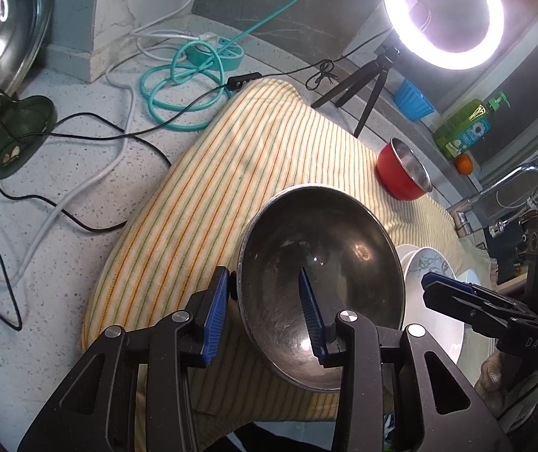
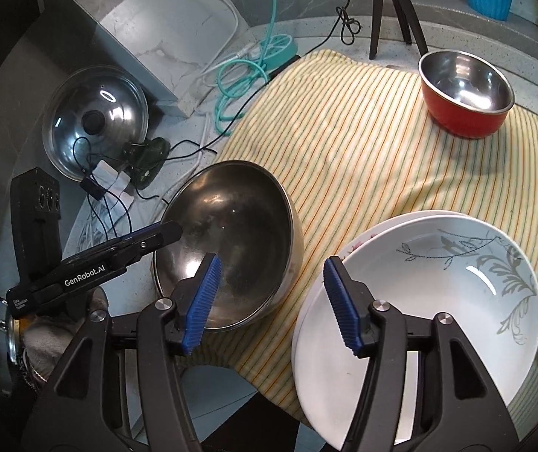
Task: Organize plates and bowls
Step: 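Set the steel bowl down and open the right gripper, then move the right gripper to the red steel bowl and grasp its rim, then lift the red bowl with the right gripper and nest it into the steel bowl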
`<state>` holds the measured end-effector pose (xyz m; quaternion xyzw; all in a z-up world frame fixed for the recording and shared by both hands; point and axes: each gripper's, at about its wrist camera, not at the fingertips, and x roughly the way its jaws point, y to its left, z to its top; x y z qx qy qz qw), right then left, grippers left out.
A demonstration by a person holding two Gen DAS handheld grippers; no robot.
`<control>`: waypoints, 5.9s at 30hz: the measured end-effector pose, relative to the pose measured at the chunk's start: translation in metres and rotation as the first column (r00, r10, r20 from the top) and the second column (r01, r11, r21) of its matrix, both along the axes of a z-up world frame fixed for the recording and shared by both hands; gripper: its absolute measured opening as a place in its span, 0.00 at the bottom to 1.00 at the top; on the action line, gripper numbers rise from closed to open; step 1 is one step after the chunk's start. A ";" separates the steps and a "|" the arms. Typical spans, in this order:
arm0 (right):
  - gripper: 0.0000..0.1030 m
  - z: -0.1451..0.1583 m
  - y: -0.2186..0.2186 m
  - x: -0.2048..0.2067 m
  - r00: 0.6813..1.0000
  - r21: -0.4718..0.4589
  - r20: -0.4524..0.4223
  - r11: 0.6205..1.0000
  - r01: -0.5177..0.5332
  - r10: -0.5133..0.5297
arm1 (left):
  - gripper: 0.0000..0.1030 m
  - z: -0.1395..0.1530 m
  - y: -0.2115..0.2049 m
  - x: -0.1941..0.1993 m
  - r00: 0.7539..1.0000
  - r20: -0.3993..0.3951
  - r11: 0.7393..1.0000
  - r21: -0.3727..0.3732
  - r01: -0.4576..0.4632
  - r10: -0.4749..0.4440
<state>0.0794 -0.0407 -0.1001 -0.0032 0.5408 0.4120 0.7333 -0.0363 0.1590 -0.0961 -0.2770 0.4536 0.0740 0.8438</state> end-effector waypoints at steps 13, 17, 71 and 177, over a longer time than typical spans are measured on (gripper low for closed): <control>0.74 0.024 -0.052 0.005 0.991 0.048 0.079 0.993 0.106 -0.110 | 0.38 0.033 -0.005 0.004 0.997 0.080 1.000 0.028 0.003 -0.006; 0.82 0.034 -0.080 0.010 0.976 0.080 0.131 0.983 0.164 -0.173 | 0.38 0.041 -0.010 0.010 0.995 0.097 0.999 0.029 0.024 -0.026; 0.45 -0.045 -0.114 0.205 0.851 0.063 -0.155 0.855 0.515 -0.502 | 0.35 -0.022 -0.082 0.297 0.905 -0.093 0.909 -0.074 0.410 -0.416; 0.44 -0.012 0.047 0.001 0.998 -0.072 0.024 0.996 -0.053 0.055 | 0.24 0.013 -0.014 0.013 0.994 -0.053 0.993 0.062 0.095 -0.092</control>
